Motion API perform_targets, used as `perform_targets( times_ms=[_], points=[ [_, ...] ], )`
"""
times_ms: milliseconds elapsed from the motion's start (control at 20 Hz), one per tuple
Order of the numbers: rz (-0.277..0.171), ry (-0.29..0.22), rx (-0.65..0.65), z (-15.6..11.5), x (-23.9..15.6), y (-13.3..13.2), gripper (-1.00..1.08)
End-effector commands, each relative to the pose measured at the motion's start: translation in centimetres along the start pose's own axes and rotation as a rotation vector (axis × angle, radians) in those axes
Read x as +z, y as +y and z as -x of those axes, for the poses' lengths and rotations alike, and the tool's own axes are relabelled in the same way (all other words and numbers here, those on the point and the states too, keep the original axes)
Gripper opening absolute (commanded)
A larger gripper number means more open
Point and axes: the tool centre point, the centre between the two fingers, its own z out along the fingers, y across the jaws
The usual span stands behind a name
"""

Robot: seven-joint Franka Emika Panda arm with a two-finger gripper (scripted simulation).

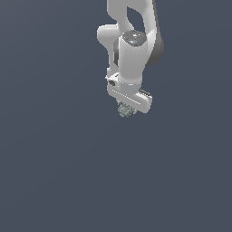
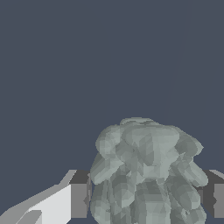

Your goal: Pick up the object and move it to a goal position.

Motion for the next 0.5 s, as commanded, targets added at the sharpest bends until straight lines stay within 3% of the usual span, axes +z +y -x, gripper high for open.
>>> perform_targets(
  times_ms=[0,450],
  points=[
    [0.001,-0.001,0.001,0.7,-1.4,-0.8,-1.0],
    [0.0,-0.002,0.0,1.5,-3.4,-2.2,-1.0]
  ],
)
